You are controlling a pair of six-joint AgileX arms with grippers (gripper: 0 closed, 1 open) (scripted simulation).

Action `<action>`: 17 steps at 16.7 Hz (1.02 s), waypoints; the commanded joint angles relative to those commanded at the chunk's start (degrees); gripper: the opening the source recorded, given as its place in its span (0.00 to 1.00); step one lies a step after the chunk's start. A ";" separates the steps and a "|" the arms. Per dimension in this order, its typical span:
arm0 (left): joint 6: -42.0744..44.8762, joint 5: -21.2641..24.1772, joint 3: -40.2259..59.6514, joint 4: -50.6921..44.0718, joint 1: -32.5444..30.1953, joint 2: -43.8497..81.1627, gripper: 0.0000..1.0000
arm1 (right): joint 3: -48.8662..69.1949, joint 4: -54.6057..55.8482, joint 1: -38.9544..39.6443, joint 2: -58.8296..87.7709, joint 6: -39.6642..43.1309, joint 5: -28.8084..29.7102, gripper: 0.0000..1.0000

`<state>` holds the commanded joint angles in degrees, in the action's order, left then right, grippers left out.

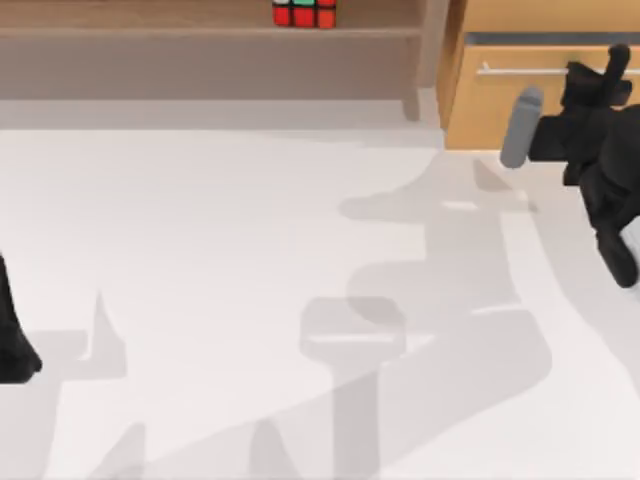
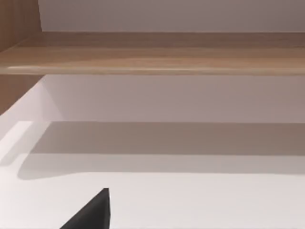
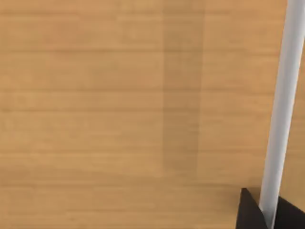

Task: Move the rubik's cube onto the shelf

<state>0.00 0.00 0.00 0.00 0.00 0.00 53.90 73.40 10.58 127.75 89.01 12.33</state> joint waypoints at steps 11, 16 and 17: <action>0.00 0.00 0.00 0.00 0.00 0.00 1.00 | 9.34 -5.49 -1.19 4.11 -0.10 -1.05 0.00; 0.00 0.00 0.00 0.00 0.00 0.00 1.00 | 9.34 -5.49 -1.19 4.11 -0.10 -1.05 0.38; 0.00 0.00 0.00 0.00 0.00 0.00 1.00 | 9.34 -5.49 -1.19 4.11 -0.10 -1.05 0.45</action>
<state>0.00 0.00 0.00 0.00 0.00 0.00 63.24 67.92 9.40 131.86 88.91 11.28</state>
